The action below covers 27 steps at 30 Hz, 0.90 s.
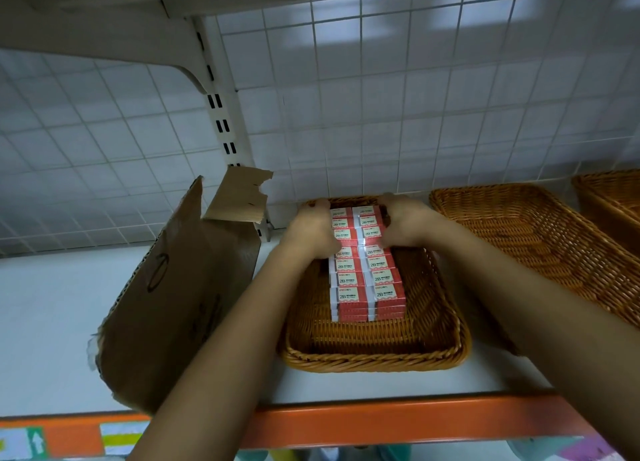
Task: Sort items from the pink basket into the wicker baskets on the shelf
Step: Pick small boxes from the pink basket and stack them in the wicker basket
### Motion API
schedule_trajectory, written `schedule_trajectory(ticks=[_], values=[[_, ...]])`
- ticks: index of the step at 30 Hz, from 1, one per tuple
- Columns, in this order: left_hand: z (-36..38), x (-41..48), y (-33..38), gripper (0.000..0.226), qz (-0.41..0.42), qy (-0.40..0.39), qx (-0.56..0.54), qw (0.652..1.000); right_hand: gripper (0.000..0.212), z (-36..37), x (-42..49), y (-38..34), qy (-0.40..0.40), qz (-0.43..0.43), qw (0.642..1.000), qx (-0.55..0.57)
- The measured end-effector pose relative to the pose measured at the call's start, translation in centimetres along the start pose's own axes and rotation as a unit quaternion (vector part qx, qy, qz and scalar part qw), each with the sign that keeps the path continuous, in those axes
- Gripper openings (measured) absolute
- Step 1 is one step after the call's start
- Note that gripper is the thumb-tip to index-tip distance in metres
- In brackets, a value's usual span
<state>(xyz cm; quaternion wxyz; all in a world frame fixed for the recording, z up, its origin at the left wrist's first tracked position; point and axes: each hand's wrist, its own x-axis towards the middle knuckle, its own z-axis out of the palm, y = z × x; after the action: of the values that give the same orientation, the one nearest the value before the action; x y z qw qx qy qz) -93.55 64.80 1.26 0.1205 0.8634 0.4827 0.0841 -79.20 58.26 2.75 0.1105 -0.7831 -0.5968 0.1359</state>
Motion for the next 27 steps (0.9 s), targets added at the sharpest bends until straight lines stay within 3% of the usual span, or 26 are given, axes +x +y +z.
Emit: schedule_trajectory(ticks=[3, 7, 13, 19, 27], values=[[-1.9, 1.3, 0.5, 0.075, 0.003, -0.102, 0.018, 0.995, 0.06, -1.1, 1.1, 0.0, -0.11, 0.016, 0.991, 0.073], [-3.0, 2.3, 0.3, 0.065, 0.022, -0.199, -0.032, 0.979, 0.046, -1.4, 1.8, 0.0, -0.202, 0.047, 0.974, 0.095], [-3.3, 2.8, 0.1, 0.069, 0.057, -0.185, 0.037, 0.98, 0.067, -1.4, 2.3, 0.4, -0.145, -0.01, 0.985, 0.094], [-3.2, 2.9, 0.2, 0.072, 0.051, -0.176, 0.05, 0.982, 0.068, -1.4, 2.4, 0.2, -0.104, -0.036, 0.993, -0.032], [-3.0, 3.0, 1.3, 0.073, 0.016, -0.176, 0.076, 0.981, 0.069, -1.4, 2.3, -0.6, -0.107, -0.014, 0.993, -0.053]])
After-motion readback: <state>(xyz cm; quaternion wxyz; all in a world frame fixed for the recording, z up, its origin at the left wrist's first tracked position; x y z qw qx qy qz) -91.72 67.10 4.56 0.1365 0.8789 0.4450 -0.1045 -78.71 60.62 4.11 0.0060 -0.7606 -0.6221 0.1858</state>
